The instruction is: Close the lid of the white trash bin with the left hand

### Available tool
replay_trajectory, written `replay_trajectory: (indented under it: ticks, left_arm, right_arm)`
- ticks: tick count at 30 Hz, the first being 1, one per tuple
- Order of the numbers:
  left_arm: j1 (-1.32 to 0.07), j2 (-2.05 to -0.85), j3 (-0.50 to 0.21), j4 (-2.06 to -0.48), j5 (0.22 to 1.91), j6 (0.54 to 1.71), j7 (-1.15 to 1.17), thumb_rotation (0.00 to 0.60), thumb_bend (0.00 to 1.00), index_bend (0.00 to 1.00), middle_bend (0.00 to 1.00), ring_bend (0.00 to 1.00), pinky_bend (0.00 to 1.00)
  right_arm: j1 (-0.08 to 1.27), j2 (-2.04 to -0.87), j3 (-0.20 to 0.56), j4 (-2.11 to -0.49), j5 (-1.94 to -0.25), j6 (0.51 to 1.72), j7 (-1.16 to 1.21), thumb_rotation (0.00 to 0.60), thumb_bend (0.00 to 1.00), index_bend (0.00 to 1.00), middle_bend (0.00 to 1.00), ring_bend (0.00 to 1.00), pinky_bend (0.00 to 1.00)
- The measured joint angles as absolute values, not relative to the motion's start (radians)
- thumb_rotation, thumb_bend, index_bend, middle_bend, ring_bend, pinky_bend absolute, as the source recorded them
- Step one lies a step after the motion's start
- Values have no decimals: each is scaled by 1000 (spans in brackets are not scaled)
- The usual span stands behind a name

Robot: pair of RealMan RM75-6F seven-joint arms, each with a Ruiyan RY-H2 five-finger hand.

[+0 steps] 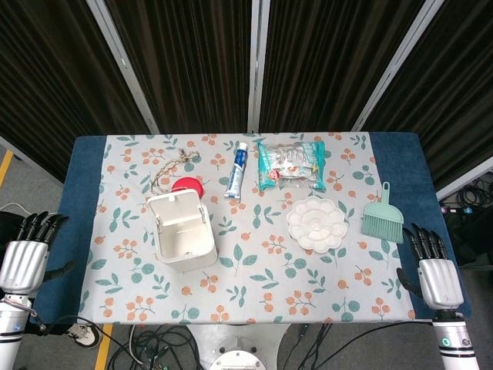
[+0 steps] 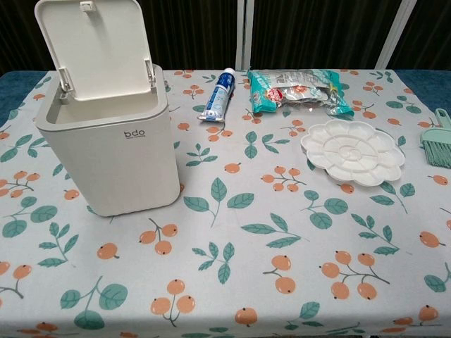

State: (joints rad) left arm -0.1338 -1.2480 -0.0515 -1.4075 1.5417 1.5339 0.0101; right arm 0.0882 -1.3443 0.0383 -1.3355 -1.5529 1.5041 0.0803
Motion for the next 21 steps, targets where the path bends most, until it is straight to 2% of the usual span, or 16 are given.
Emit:
replay_trajectory:
  ticks: [9, 15, 16, 19, 21]
  left_arm:
    - [-139, -1242, -54, -1420, 1544, 1526, -51, 596, 95, 163, 160, 79, 108]
    - [-161, -1228, -63, -1458, 1548, 1501, -217, 583, 93, 161, 160, 79, 127]
    - [-168, -1225, -67, -1465, 1545, 1491, -271, 562, 93, 161, 160, 79, 137]
    - [-189, -1214, -79, -1480, 1532, 1453, -439, 433, 92, 160, 169, 86, 154]
    - [-205, -1203, -86, -1493, 1524, 1419, -559, 371, 91, 161, 188, 111, 172]
  right_arm:
    - [87, -1345, 39, -1332, -1552, 1505, 83, 600, 248, 0, 0, 0, 0]
    - [88, -1344, 34, -1333, -1562, 1506, 82, 600, 248, 0, 0, 0, 0]
    - [88, -1344, 34, -1329, -1561, 1505, 82, 600, 248, 0, 0, 0, 0]
    - [88, -1346, 36, -1321, -1554, 1500, 91, 600, 248, 0, 0, 0, 0]
    - [88, -1348, 37, -1317, -1553, 1499, 93, 600, 248, 0, 0, 0, 0]
